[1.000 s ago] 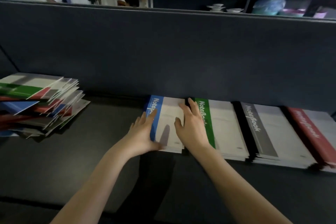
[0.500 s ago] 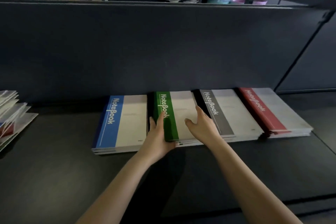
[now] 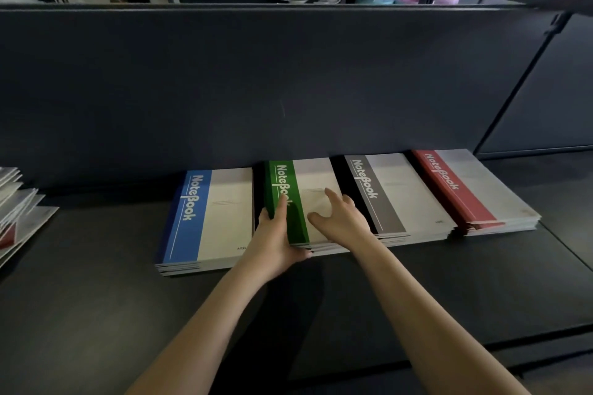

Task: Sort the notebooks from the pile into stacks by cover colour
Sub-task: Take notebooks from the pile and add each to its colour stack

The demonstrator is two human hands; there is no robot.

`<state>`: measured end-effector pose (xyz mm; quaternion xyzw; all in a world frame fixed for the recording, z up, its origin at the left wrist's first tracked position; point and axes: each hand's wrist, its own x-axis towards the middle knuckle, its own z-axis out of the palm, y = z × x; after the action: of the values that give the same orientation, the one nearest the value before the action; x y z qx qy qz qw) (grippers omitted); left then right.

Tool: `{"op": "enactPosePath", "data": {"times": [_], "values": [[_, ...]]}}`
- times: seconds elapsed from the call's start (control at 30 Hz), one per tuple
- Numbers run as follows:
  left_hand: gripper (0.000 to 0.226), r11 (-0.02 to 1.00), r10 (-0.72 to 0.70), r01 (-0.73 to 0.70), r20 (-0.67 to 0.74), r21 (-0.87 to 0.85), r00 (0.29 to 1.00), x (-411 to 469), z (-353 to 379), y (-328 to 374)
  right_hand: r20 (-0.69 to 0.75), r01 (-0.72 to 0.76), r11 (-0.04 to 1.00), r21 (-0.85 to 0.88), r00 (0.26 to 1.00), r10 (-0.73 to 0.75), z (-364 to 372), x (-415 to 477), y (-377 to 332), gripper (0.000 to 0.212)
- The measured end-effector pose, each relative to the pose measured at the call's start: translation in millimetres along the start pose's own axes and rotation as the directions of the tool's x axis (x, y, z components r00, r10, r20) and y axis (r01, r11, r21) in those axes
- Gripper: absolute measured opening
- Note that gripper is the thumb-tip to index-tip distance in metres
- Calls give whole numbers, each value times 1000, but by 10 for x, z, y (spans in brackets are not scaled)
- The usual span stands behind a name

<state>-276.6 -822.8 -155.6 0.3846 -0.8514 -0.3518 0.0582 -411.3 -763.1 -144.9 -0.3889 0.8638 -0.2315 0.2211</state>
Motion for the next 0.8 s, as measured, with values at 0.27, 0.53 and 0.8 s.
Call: {"op": "enactPosePath", "data": {"times": [0.27,0.53,0.8], "values": [[122,988,20,-22,12,153,1000,-23,-103,19,25,-6,999,54,1000,5,-30,-20,32,75],[118,984,-30,25,26,174,999,-73,-15,74,36,-10,983,184,999,4,-102,-61,52,74],[131,972,-139,127,49,195,989,-65,-54,225,9,112,967,230,993,-117,-311,-83,89,72]]}}
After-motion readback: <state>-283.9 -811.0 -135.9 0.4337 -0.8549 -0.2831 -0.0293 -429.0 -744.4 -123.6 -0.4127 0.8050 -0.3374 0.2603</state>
